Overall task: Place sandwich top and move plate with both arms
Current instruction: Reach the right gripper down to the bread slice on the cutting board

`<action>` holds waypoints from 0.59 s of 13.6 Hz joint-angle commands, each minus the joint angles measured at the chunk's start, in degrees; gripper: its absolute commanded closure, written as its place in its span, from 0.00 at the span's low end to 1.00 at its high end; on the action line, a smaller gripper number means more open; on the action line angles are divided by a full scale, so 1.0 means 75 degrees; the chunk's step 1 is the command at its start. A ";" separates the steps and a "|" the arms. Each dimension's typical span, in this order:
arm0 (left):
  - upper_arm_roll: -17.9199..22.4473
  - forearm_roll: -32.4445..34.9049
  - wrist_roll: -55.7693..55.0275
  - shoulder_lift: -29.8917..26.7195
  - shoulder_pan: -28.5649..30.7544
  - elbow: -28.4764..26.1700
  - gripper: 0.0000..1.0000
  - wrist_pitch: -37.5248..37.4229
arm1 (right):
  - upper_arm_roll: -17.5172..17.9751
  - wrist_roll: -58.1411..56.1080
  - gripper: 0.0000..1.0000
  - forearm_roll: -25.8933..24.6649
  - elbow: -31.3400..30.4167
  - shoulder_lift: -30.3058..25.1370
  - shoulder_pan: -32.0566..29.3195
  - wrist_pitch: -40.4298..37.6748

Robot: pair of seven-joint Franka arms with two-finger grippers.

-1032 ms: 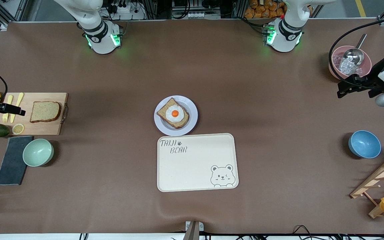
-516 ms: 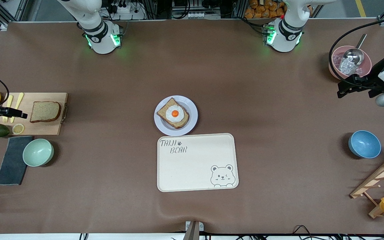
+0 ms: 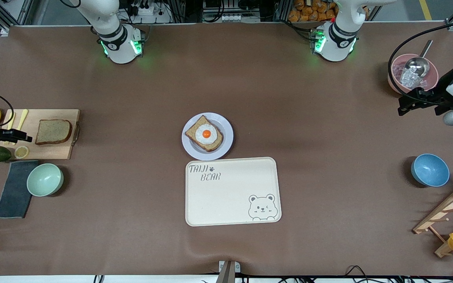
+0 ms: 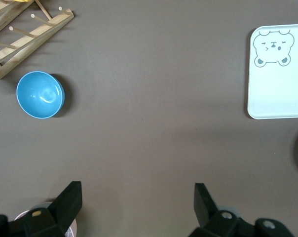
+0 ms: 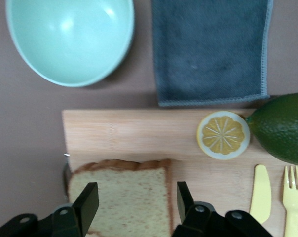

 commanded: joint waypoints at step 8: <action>-0.0006 -0.0104 0.0009 0.0039 0.0019 0.0141 0.00 -0.0117 | 0.0148 -0.1207 0.44 0.0165 0.0048 0.0652 -0.0496 0.0339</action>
